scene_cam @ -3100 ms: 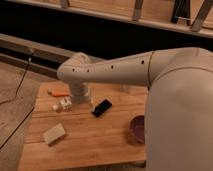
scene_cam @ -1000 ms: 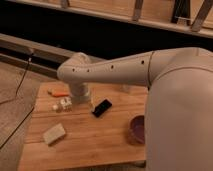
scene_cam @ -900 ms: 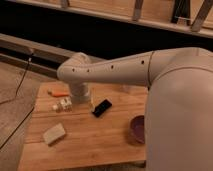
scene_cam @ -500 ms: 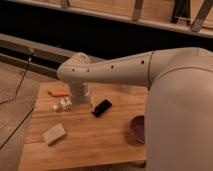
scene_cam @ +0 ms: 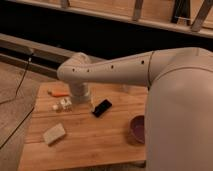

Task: Place the white sponge in the ceramic cup

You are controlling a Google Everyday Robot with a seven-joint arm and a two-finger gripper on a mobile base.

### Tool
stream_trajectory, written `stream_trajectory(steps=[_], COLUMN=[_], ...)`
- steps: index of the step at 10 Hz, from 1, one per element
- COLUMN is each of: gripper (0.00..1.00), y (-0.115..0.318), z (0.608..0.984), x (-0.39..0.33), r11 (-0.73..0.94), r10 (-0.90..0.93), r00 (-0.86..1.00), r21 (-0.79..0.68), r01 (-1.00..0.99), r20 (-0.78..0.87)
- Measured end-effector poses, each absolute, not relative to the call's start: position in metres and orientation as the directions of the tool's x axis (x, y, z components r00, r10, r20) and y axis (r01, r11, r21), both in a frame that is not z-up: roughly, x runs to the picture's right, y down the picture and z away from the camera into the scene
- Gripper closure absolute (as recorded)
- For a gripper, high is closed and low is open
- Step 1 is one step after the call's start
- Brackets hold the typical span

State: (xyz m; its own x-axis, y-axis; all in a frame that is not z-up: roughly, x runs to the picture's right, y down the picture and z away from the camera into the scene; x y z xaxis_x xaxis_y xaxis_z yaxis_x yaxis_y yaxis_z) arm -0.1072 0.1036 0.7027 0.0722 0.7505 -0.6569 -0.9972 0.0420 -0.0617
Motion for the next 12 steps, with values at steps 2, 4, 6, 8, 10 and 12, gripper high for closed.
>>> stream_trajectory(steps=[2,4,6,8,10,12], gripper=[0.35,0.35,0.35,0.35,0.35,0.35], y=[0.105,0.110,0.113,0.116,0.125,0.146], z=[0.703,0.701,0.699,0.698,0.698,0.697], x=[-0.107,-0.112,-0.120,-0.127,-0.140,-0.159], r11=[0.045,0.038,0.028,0.007,-0.001,0.035], r10=[0.748,0.744,0.748,0.754,0.754,0.749], r00=[0.074,0.054,0.022,-0.018,-0.026,0.037], r21=[-0.061,-0.038,-0.002,0.036,0.039,-0.017], r01=[-0.997,-0.999,-1.000,-0.999,-0.999,-0.999], r20=[-0.660,-0.666,-0.664,-0.657,-0.656,-0.662])
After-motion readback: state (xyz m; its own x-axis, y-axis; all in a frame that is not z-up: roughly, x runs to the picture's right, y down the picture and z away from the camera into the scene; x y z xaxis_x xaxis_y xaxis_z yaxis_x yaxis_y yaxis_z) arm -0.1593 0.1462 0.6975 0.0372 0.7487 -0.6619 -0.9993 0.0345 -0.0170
